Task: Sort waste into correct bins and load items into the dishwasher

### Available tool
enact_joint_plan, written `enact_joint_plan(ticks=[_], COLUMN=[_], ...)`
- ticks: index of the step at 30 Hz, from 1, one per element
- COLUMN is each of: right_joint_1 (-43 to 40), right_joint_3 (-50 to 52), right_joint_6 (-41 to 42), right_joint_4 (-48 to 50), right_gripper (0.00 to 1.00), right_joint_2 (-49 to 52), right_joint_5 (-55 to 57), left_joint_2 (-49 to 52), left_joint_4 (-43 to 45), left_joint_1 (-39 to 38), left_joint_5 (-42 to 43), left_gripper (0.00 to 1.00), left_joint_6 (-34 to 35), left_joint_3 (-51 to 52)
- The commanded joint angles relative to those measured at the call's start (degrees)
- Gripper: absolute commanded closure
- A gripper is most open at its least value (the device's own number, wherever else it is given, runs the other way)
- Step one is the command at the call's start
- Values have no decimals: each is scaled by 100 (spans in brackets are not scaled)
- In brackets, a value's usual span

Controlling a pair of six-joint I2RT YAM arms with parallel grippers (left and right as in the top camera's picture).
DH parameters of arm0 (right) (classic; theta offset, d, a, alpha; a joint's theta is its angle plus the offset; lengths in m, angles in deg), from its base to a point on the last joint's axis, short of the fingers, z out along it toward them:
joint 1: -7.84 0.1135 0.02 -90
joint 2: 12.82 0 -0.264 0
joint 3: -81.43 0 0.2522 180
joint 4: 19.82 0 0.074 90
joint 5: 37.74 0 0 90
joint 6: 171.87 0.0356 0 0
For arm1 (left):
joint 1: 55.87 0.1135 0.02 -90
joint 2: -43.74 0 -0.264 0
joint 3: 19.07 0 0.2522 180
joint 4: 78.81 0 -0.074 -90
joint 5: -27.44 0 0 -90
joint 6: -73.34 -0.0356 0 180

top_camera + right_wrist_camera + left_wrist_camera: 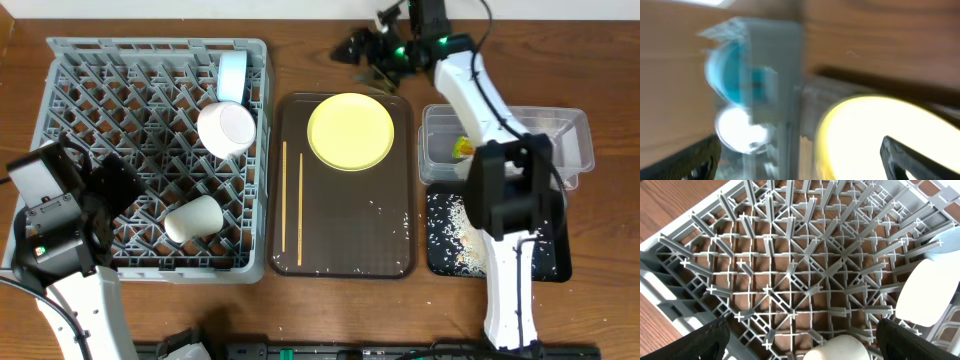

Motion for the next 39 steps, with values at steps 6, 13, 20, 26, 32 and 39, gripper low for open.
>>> enact_joint_plan(ticks=[6, 13, 20, 26, 32, 39], right_joint_1=[1414, 2564, 3053, 3182, 3185, 3042], right_joint_3=[2, -2, 0, 0, 0, 0], right_joint_6=[-2643, -3130, -3287, -3497, -3499, -3488], right_joint_4=[-1976, -702, 970, 2503, 2979, 2570], right_gripper=[1, 99, 99, 99, 99, 99], right_joint_2=[-809, -776, -741, -315, 96, 243], right_joint_5=[4483, 4708, 5047, 4874, 4599, 5097], left_joint_2=[-4, -4, -4, -4, -4, -4], left_joint_4=[4, 4, 4, 4, 4, 4], left_joint_1=[35, 35, 33, 35, 35, 35], left_joint_5=[-44, -46, -44, -44, -44, -44], left_gripper=[5, 5, 5, 5, 5, 5], left_joint_6=[11, 11, 11, 11, 11, 11], left_joint_3=[-79, -79, -79, -79, -79, -79])
